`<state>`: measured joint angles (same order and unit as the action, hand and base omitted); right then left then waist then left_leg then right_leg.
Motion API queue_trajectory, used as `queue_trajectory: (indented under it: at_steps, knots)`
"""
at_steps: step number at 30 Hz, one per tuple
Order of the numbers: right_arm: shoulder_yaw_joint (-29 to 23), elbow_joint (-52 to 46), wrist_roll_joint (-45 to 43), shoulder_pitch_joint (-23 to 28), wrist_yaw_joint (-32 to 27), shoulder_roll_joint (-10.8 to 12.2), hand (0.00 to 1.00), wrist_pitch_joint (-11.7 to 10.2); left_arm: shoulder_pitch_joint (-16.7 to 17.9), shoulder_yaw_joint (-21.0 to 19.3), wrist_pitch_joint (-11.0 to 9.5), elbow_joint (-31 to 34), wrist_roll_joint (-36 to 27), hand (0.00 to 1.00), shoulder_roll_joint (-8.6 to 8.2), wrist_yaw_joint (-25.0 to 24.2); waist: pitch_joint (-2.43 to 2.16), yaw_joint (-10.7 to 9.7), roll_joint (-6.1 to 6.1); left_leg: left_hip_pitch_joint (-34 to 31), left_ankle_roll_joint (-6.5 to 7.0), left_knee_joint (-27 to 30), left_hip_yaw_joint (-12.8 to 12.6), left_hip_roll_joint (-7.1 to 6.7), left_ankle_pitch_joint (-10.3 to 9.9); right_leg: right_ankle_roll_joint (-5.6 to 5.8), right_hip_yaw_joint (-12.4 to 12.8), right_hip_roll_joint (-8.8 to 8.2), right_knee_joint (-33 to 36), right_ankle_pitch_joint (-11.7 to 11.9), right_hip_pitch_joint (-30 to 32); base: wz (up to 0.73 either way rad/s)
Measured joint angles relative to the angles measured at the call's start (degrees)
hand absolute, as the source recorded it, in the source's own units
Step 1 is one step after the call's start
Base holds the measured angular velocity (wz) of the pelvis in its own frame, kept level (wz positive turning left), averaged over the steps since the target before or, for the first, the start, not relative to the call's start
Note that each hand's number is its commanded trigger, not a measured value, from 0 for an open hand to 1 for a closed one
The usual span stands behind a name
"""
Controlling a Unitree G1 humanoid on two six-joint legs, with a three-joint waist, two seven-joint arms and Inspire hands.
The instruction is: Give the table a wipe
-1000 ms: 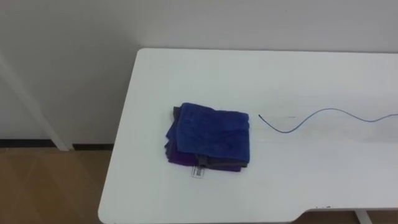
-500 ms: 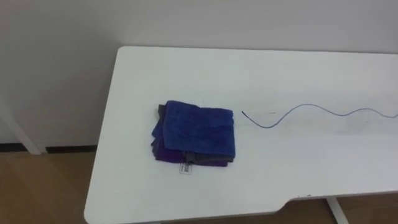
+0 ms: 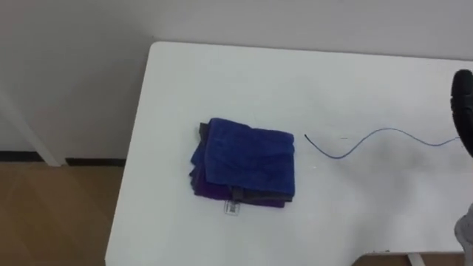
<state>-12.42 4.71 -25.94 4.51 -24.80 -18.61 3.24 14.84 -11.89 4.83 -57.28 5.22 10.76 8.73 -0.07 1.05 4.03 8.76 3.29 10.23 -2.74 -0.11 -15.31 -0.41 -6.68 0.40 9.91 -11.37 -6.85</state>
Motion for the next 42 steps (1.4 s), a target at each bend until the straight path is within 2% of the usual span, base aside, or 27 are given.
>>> queue_trajectory:
  at_steps: [1,3,4,5,6,7,8,9,10,12,14,16,18,19,23,24,25,29,31,37,42]
  knots:
    - [0.81,-0.01,-1.61,-0.49,0.72,0.00,0.00,-0.01,-0.16,0.09,-0.01,0.00,0.03,0.00,0.00,0.24,0.04,0.89,-0.04,-0.04,0.00,-0.01,0.52,0.02,0.00,0.00,0.01,0.03,0.17,0.00,0.16,0.04]
    - [2.70,-0.02,-3.58,-1.85,1.91,0.00,0.00,-0.01,-0.38,0.17,-0.04,-0.01,-0.02,0.00,-0.01,0.55,0.09,1.17,-0.13,-0.02,0.00,-0.02,0.77,0.22,0.00,0.00,0.02,0.20,0.83,0.00,0.35,0.00]
    - [4.20,-0.02,-4.05,-2.90,2.48,-0.02,0.00,-0.08,-0.31,0.34,-0.11,-0.07,-0.04,0.00,0.00,0.59,0.14,1.22,-0.23,0.19,-0.01,-0.04,1.77,0.33,0.01,-0.04,-0.17,0.34,1.74,0.00,0.32,0.00]
    - [4.99,-0.02,-4.16,-3.42,2.70,-0.01,0.00,-0.07,-0.31,0.78,-0.11,-0.14,-0.04,0.00,-0.02,0.61,0.39,1.36,-0.54,0.70,-0.03,-0.19,2.88,0.60,0.09,-0.15,-0.60,0.59,3.45,-0.09,1.04,-0.07]
    - [6.94,-0.23,-4.79,-4.06,3.39,0.32,0.00,-0.14,-0.28,2.05,-0.27,-0.33,0.09,0.00,0.22,0.69,0.79,1.76,-1.50,1.82,-0.05,-0.98,7.13,1.73,0.48,-0.94,-1.16,1.91,8.29,-1.61,4.50,-0.36]
    - [9.08,-1.32,-6.35,-4.91,4.44,1.24,0.00,-0.26,-0.40,1.90,-0.57,-0.38,0.40,0.00,0.90,0.73,0.68,2.51,-1.13,1.42,-0.10,-0.92,9.29,2.59,0.44,-3.10,0.90,4.51,2.77,-0.16,7.79,-0.51]
    - [10.66,-1.89,-7.31,-5.71,4.91,1.48,0.00,-0.43,-0.31,1.72,-0.69,-0.48,0.61,0.00,1.35,0.75,0.45,2.64,-0.22,0.78,-0.29,-0.68,9.24,2.49,0.33,-3.87,1.26,5.10,-1.01,2.79,9.25,-0.27]
    - [12.86,-2.86,-9.52,-6.28,5.26,0.98,0.00,-0.72,-0.55,1.71,-0.99,-2.43,1.39,0.00,1.30,0.73,0.37,1.59,-0.07,0.58,-3.11,-0.39,8.84,3.47,-0.47,-5.17,-1.35,5.17,-1.20,8.65,9.64,0.30]
    - [13.95,-3.24,-10.54,-6.39,5.46,0.88,0.00,-0.68,-1.09,3.17,-1.10,-3.06,1.61,0.00,1.21,0.50,0.32,0.47,0.22,0.69,-5.63,-1.11,5.31,4.19,0.02,-5.20,-2.12,4.77,-1.11,8.67,8.79,0.55]
    - [14.38,-3.24,-10.52,-6.99,6.11,0.91,0.00,-0.58,-1.59,6.07,-1.54,-2.54,1.61,0.00,1.10,-0.18,0.46,0.83,0.13,0.10,-6.31,-2.88,0.70,5.73,0.88,-5.15,-0.31,4.67,-1.73,8.62,7.56,0.49]
    - [15.91,-3.24,-10.57,-8.18,7.80,1.00,0.00,-0.67,-1.80,7.08,-1.58,-2.15,1.58,0.00,1.06,-0.37,0.37,1.78,0.00,-0.13,-5.63,-2.79,-0.24,5.76,1.25,-4.81,-0.90,4.78,-1.94,8.42,7.48,0.16]
    - [16.91,-3.99,-10.71,-8.34,10.50,1.09,0.00,-0.66,-1.89,7.22,-1.07,-2.42,1.59,0.00,0.92,-0.36,0.39,3.87,-0.06,-0.16,-5.40,-2.77,-0.15,5.18,1.37,-4.78,-1.67,4.44,-2.19,8.41,7.38,-0.02]
    - [18.27,-6.02,-10.89,-8.34,12.18,1.27,0.00,-0.52,-1.41,7.64,-1.02,-2.41,1.40,0.00,1.02,-0.40,0.47,4.18,-0.29,-0.39,-5.30,-2.75,-0.20,4.62,1.37,-4.59,-2.35,4.10,-2.11,8.30,7.33,0.15]
    - [19.53,-7.46,-11.39,-8.34,12.98,1.35,0.00,-0.58,-1.37,7.99,-0.99,-2.41,1.14,0.00,1.02,-0.42,0.45,4.18,-0.29,-0.53,-5.17,-2.65,-0.20,4.28,1.42,-3.95,-2.74,3.68,-2.10,7.90,7.29,0.16]
    - [23.31,-8.76,-15.35,-8.38,14.92,1.36,0.00,-0.86,-1.99,8.80,-0.99,-2.54,1.18,0.00,0.91,-0.48,0.40,5.41,-0.53,-0.72,-4.82,-2.52,-0.23,4.13,1.52,-3.81,-2.91,3.33,-2.07,7.79,7.19,0.07]
    - [24.54,-8.77,-16.57,-8.37,15.62,1.35,0.00,-0.88,-2.49,8.81,-1.09,-2.55,1.10,0.00,0.91,-0.49,0.44,5.69,-0.58,-0.97,-4.28,-2.51,-0.33,3.91,1.49,-3.75,-2.84,3.25,-2.07,7.53,7.22,0.17]
    - [25.55,-8.70,-17.52,-8.19,16.12,1.40,0.00,-1.26,-2.93,8.81,-1.17,-2.54,1.12,0.00,0.86,-0.48,0.34,5.72,-0.34,-1.15,-4.08,-2.51,-0.36,3.68,1.56,-3.85,-2.77,3.02,-2.02,6.94,7.26,0.17]
    - [26.93,-8.43,-18.61,-7.46,16.75,1.39,0.00,-2.96,-3.79,8.82,-1.66,-2.66,1.17,0.00,0.69,-0.48,0.43,5.71,-0.49,-1.24,-3.95,-2.51,-0.24,3.55,1.64,-3.84,-2.45,2.93,-1.14,6.49,7.54,0.06]
    - [26.93,-8.45,-19.39,-6.49,16.87,1.38,0.00,-3.28,-4.25,8.86,-2.70,-4.75,1.19,0.00,0.69,-0.47,0.21,5.73,-0.69,-1.25,-3.95,-2.51,-0.18,3.51,1.64,-3.85,-2.37,2.94,-1.05,6.49,7.54,0.00]
    - [26.97,-8.49,-23.58,-3.04,16.88,2.35,0.00,-4.63,-5.49,8.87,-2.74,-8.22,1.68,0.00,0.67,-0.37,0.13,5.71,-0.87,-1.29,-3.95,-2.48,-0.28,3.49,1.64,-3.84,-2.44,2.97,-1.17,6.49,7.62,0.00]
    - [28.30,-8.58,-26.34,-1.27,16.89,2.73,0.00,-4.64,-5.96,10.05,-2.63,-9.22,1.67,0.00,0.98,-0.37,0.08,5.66,-1.08,-1.31,-3.94,-2.47,-0.33,3.44,1.64,-3.73,-2.82,2.78,-1.24,6.42,7.63,0.00]
